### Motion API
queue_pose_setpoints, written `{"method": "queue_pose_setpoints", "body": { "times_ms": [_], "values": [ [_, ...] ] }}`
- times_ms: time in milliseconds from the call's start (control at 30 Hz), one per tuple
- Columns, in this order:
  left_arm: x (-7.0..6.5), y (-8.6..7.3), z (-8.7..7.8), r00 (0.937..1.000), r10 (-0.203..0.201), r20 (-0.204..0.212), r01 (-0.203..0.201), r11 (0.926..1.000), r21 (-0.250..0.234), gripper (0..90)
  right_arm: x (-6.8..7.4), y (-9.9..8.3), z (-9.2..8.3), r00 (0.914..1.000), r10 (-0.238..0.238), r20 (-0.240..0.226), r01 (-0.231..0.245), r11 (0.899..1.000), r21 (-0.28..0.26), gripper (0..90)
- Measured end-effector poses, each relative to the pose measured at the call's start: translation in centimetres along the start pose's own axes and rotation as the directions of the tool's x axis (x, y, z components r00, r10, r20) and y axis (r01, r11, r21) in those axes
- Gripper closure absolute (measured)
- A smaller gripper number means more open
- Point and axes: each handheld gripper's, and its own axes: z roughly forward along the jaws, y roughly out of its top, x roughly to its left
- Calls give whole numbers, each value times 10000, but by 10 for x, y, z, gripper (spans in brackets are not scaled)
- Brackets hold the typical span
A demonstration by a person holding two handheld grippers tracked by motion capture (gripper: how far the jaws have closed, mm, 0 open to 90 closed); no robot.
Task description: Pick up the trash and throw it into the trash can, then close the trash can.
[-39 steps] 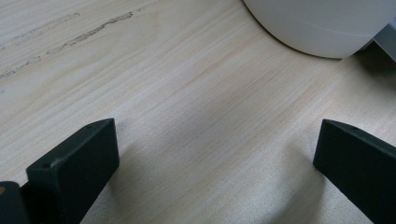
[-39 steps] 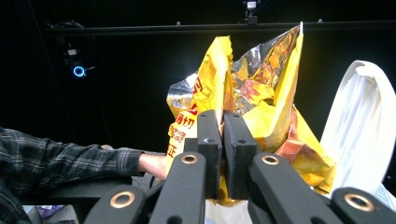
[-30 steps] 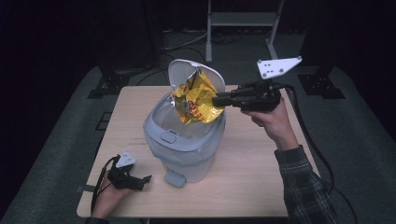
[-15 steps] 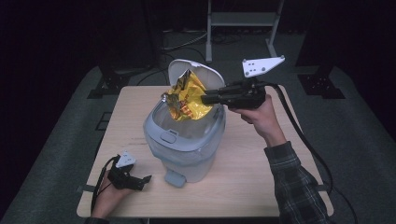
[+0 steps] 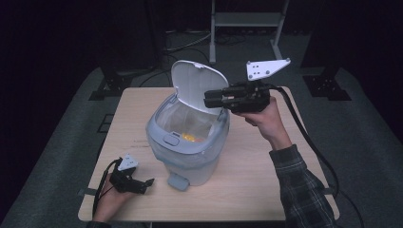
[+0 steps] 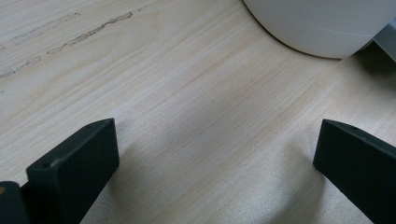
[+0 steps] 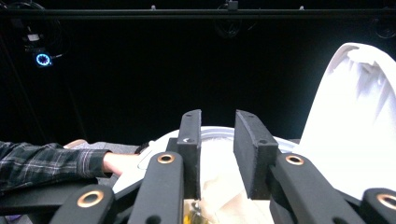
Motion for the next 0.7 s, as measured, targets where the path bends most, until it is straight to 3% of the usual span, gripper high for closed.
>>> {"method": "queue_pose_setpoints", "body": {
  "times_ms": [100,200,433,467,700],
  "values": [
    [0,0,0,10000,-15,5,15,10000,-5,0,3,-1,-2,9999,-130,14,130,9998,121,844],
    [0,0,0,10000,-4,-3,4,10000,-4,0,5,-3,-5,9999,-157,39,156,9996,226,899],
    [0,0,0,10000,-1,-5,1,10000,-17,0,7,-5,-15,9997,-180,159,174,9992,362,898],
    [0,0,0,10000,-3,-6,3,10000,-17,0,9,-6,-18,9988,-279,412,262,9988,414,896],
    [1,1,1,10000,1,-11,-1,10000,-29,0,10,-8,-31,9956,-298,892,250,9982,546,871]
  ]
}}
